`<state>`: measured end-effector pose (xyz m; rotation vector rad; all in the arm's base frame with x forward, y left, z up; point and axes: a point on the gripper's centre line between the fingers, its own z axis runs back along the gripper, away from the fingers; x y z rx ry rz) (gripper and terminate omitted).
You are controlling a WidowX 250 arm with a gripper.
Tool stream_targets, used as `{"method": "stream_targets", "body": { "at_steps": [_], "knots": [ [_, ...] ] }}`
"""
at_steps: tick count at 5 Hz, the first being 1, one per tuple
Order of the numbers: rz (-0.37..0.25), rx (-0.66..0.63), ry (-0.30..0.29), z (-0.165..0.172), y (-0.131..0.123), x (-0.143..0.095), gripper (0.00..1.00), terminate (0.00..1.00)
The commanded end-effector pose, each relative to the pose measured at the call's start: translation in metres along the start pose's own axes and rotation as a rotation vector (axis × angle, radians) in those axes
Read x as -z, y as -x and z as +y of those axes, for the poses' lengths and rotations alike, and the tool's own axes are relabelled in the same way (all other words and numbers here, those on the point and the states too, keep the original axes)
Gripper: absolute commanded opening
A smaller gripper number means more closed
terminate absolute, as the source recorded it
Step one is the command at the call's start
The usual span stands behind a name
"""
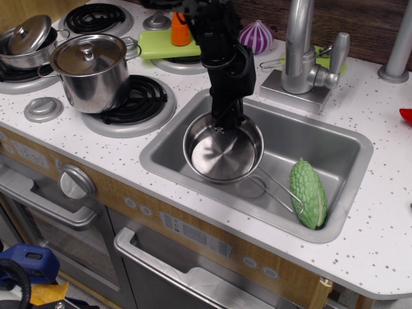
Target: Put pan in sink
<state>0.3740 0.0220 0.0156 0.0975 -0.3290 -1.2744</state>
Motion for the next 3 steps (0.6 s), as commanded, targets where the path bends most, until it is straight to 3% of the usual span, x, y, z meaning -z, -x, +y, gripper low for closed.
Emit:
{"method": "stream_targets", "body": {
  "at_steps": [1,2,3],
  "knots": [
    [-0.050,0.009,-0.064,0.0081,0.0072,0.0032,1.00,0.00],
    [-0.050,0.009,-0.064,0.0081,0.0072,0.0032,1.00,0.00],
    [-0.050,0.009,-0.064,0.0081,0.0072,0.0032,1.00,1.00]
  ]
}}
